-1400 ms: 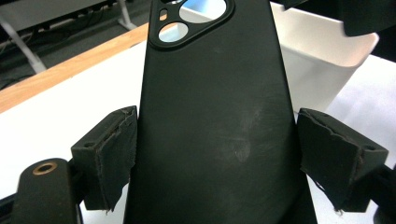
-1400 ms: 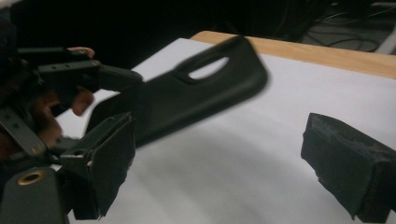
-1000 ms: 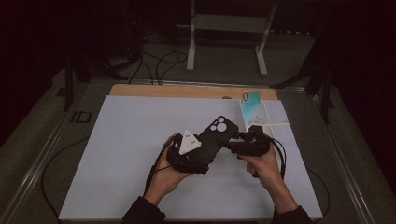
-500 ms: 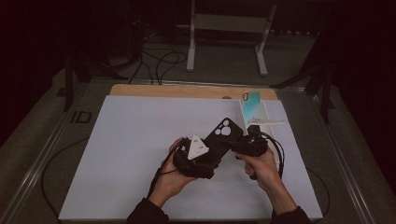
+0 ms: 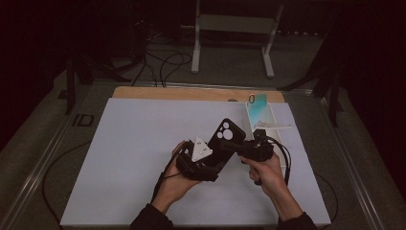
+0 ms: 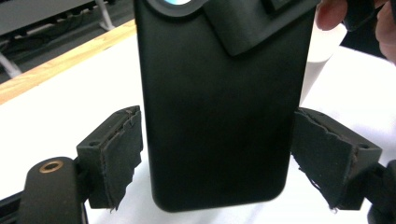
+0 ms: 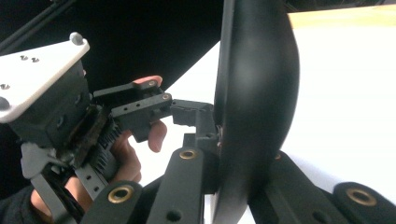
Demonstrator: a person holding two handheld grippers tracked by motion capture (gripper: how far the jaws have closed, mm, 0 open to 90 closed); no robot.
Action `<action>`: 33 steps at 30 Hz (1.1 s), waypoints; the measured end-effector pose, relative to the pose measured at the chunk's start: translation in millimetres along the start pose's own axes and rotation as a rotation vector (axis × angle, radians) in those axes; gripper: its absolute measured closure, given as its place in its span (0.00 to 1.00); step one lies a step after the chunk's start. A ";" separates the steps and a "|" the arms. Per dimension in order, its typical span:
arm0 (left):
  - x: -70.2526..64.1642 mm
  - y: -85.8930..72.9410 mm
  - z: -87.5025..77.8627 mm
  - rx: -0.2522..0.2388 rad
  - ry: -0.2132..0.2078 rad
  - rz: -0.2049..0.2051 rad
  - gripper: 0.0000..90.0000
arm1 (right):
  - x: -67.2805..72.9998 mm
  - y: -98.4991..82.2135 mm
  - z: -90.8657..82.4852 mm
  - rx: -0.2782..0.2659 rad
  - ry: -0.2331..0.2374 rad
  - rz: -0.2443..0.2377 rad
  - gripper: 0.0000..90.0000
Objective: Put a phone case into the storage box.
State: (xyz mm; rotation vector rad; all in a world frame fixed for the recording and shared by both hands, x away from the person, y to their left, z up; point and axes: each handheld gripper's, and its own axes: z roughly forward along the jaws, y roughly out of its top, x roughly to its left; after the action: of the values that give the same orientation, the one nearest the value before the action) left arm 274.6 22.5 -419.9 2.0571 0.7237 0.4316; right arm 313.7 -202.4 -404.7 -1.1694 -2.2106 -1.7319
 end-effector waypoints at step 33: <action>24.6 -10.4 -18.4 -0.029 -0.189 -0.084 0.02 | 22.4 3.8 -13.3 0.022 0.030 -0.227 0.95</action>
State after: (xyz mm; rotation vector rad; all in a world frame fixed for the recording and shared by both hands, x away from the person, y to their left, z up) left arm 280.0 54.4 -417.8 2.0007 0.6822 0.1957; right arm 295.4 -202.5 -385.7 -0.9114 -2.4187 -1.7859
